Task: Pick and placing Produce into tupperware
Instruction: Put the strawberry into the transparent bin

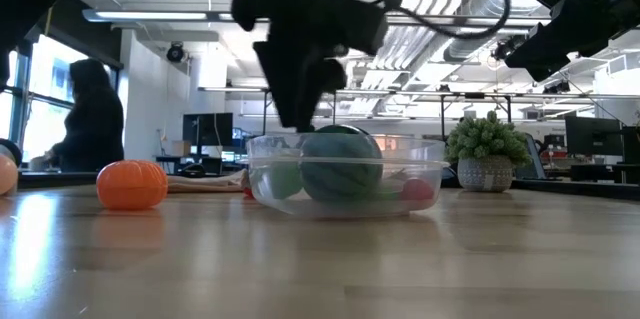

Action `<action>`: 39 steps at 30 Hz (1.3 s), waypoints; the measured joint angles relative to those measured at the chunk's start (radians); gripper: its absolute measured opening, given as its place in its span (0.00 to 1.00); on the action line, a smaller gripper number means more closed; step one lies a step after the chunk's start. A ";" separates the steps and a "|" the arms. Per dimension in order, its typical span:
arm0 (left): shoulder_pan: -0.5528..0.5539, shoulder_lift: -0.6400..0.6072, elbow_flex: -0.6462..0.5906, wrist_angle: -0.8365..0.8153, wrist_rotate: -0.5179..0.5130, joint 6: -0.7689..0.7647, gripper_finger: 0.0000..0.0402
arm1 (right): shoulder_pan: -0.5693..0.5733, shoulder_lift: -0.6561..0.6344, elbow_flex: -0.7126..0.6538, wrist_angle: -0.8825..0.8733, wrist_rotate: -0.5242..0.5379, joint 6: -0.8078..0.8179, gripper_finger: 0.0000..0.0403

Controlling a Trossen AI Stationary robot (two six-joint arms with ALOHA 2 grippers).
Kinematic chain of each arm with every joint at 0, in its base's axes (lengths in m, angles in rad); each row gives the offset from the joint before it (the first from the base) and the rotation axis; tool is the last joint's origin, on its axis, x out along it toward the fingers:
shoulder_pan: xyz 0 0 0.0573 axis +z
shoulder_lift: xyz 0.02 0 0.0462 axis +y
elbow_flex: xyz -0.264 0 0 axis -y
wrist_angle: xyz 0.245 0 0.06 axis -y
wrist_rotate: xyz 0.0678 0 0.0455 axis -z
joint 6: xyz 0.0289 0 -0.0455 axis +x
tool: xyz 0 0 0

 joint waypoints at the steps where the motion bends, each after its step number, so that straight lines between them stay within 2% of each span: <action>1: 0.005 0.000 0.000 -0.026 0.002 -0.003 0.44 | 0.000 0.000 0.000 0.000 0.000 0.000 0.17; 8: 0.079 -0.036 0.000 -0.128 0.001 -0.013 0.39 | 0.000 0.000 0.000 0.000 0.000 0.000 0.17; 18: 0.198 -0.217 -0.024 -0.127 0.000 -0.001 0.36 | 0.000 0.000 0.000 0.000 0.000 0.000 0.17; 20: 0.217 -0.257 -0.078 -0.083 0.010 0.017 0.36 | 0.000 0.000 0.000 0.000 0.000 0.000 0.17; 22: 0.241 -0.304 -0.164 -0.014 0.068 0.043 0.36 | 0.000 0.000 0.000 0.000 0.000 0.000 0.17; 24: 0.262 -0.356 -0.280 0.075 0.142 0.070 0.36 | 0.000 0.000 0.000 0.000 0.000 0.000 0.17; 26: 0.286 -0.411 -0.410 0.179 0.168 0.080 0.36 | 0.000 0.000 0.000 0.000 0.000 0.000 0.17; 28: 0.306 -0.457 -0.520 0.240 0.137 0.085 0.36 | 0.000 0.000 0.000 0.000 0.000 0.000 0.17; 32: 0.351 -0.503 -0.668 0.320 -0.007 0.152 0.36 | 0.000 0.000 0.000 0.000 0.000 0.000 0.17; 39: 0.396 -0.488 -0.789 0.412 -0.181 0.424 0.36 | 0.000 0.000 0.000 0.000 0.000 0.000 0.17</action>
